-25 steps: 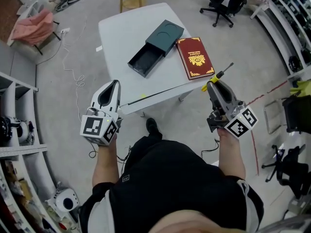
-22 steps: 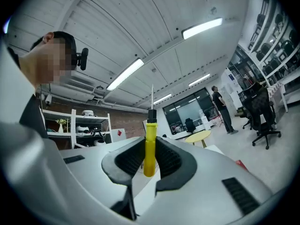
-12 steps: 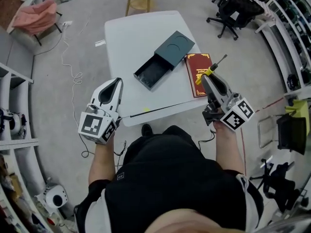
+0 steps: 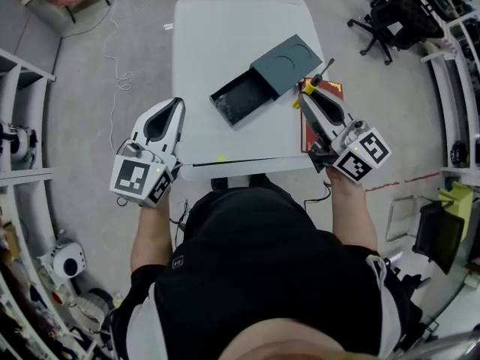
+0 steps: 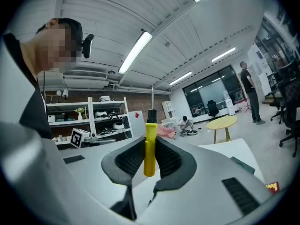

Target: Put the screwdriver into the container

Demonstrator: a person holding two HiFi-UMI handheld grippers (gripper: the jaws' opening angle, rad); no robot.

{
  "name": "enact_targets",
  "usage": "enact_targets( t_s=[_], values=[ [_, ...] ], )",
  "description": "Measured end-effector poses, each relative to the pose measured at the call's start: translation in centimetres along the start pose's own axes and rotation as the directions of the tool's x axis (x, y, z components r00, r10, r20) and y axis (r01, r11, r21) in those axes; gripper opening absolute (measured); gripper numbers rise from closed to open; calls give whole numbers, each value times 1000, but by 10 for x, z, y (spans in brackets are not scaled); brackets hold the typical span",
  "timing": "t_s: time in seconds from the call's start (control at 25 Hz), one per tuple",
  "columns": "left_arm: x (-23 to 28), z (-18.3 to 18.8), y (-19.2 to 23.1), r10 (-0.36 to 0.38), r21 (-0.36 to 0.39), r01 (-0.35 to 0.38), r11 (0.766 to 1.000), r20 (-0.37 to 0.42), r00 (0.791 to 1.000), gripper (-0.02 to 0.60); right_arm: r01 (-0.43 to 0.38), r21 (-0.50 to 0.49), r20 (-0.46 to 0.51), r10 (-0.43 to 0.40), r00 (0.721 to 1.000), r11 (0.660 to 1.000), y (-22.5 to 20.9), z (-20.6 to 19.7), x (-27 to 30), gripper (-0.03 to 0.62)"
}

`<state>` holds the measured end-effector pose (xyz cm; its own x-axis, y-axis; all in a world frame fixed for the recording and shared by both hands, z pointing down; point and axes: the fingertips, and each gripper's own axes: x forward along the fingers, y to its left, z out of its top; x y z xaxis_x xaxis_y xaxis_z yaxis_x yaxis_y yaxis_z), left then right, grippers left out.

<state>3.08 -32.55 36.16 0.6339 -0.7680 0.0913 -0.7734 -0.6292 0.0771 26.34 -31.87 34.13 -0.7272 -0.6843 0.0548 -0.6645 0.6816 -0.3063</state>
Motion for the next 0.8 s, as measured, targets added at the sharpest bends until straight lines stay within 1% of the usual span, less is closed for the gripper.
enact_targets(
  t_s=[0.2, 0.4, 0.6, 0.8],
  values=[
    [21, -2, 2, 100, -12, -101, 995, -19, 995, 15, -88, -31, -96, 85, 992, 996, -38, -9, 23, 81],
    [25, -11, 0, 201, -28, -202, 979, -40, 979, 15, -181, -44, -168, 171, 971, 982, -59, -21, 39, 81],
    [31, -13, 1, 290, -35, -292, 956, -56, 955, 15, -264, -44, -238, 247, 939, 963, -76, -33, 57, 81],
    [29, -17, -6, 357, -24, -359, 933, -77, 931, 15, -320, -59, -340, 283, 897, 945, -84, -54, 70, 81]
  ],
)
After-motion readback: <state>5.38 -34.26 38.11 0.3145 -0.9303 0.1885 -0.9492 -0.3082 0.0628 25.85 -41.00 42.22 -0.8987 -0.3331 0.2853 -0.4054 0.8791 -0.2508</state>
